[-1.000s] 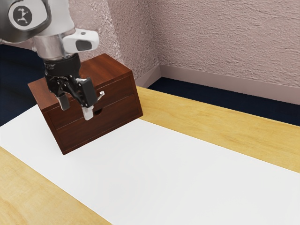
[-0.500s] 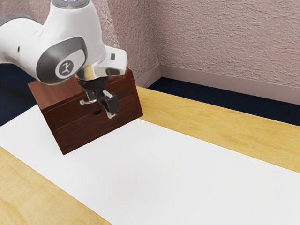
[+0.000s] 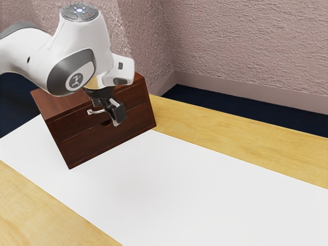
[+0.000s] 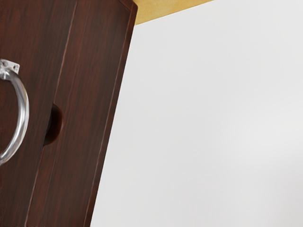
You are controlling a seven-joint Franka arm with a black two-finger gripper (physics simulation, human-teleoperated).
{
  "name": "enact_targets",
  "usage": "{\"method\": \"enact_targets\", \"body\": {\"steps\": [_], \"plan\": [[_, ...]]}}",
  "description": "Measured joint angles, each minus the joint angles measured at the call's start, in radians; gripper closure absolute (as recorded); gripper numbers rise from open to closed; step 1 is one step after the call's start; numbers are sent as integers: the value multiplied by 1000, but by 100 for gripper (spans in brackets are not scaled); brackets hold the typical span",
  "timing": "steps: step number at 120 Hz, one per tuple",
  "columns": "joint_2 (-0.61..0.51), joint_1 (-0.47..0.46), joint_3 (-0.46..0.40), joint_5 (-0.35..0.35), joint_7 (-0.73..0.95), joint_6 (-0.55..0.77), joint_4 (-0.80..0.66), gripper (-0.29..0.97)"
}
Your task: Pull the drawer handle with one arm to open the drawer
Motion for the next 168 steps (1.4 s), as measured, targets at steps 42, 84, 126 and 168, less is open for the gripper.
{"method": "enact_targets", "body": {"steps": [42,84,126,168], "plan": [[22,56,9,6,6,25,-5,4],[97,44,47,9,18,91,35,5],[139,41,96,10,43,137,45,6],[155,39,98,61,68,157,44,6]]}}
